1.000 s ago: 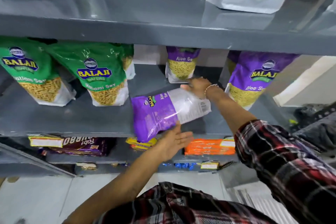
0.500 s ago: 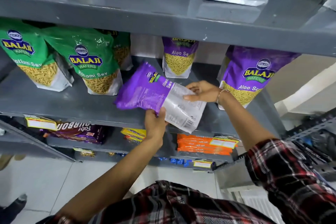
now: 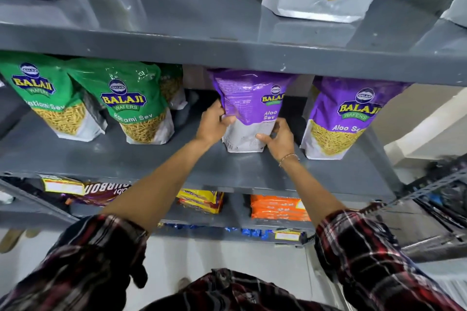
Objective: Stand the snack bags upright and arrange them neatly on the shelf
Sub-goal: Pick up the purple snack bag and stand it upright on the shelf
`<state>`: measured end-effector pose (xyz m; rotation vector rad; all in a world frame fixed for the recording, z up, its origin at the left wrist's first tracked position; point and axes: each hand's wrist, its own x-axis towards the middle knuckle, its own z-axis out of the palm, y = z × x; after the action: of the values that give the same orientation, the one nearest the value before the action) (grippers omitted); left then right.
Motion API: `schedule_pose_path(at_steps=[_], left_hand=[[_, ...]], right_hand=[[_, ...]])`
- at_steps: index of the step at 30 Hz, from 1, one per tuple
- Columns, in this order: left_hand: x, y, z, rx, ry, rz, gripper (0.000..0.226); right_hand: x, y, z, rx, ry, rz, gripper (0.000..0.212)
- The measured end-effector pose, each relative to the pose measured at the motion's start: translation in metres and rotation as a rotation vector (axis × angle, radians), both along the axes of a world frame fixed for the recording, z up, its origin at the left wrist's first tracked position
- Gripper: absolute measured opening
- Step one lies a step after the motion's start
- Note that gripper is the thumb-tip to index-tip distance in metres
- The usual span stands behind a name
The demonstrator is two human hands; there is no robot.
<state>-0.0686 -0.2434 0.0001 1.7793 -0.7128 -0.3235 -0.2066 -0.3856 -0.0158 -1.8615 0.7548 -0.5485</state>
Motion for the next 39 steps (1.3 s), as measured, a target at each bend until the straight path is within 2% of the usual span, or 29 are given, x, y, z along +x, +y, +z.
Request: schedule_pose_path(at_steps=[5,8,10,12,14,16,18,21,24,29,32,35,39], left_hand=[[-0.016,0.007,0.009,0.055,0.033,0.047,0.046],[-0.038,0.014,0.004,-0.029,0.062,0.294,0.055],[-0.055,0.020,-0.003,0.002,0.015,0.352,0.039],[-0.067,0.023,-0.011,0.088,-0.025,0.184,0.020],[-0.077,0.021,-0.016,0.177,0.010,-0.051,0.019],[-0.080,0.016,-0.017,0.211,0.019,-0.170,0.028],[-0.078,0.013,-0.018,0.191,0.031,-0.173,0.034],[-0.074,0.016,-0.025,0.193,-0.033,-0.092,0.039],[-0.074,0.021,-0.035,0.151,-0.088,0.012,0.052],[-0.071,0.025,-0.035,0.114,0.005,0.027,0.071],[-0.068,0.023,-0.032,0.122,0.014,0.039,0.066],[-0.061,0.024,-0.030,0.160,0.011,0.009,0.048],[-0.045,0.028,-0.024,0.266,-0.033,-0.030,0.040]], right_hand=[[-0.005,0.001,0.001,0.098,0.020,0.132,0.062],[-0.012,-0.004,-0.008,0.196,0.088,0.198,0.061],[-0.015,-0.005,-0.013,0.218,0.102,0.181,0.053],[-0.015,-0.004,-0.012,0.222,0.076,0.155,0.046],[-0.015,-0.003,-0.012,0.210,0.063,0.135,0.041],[-0.016,-0.001,-0.017,0.146,0.078,0.104,0.033],[-0.019,0.002,-0.026,0.051,0.095,0.048,0.025],[-0.028,0.021,-0.034,0.037,0.057,0.000,0.036],[-0.036,0.049,-0.040,0.061,0.003,0.040,0.045],[-0.036,0.082,-0.039,0.047,-0.005,0.142,0.052],[-0.036,0.084,-0.042,0.018,0.016,0.246,0.057],[-0.038,0.077,-0.044,-0.060,0.046,0.304,0.052],[-0.038,0.053,-0.038,-0.104,-0.033,-0.002,0.035]])
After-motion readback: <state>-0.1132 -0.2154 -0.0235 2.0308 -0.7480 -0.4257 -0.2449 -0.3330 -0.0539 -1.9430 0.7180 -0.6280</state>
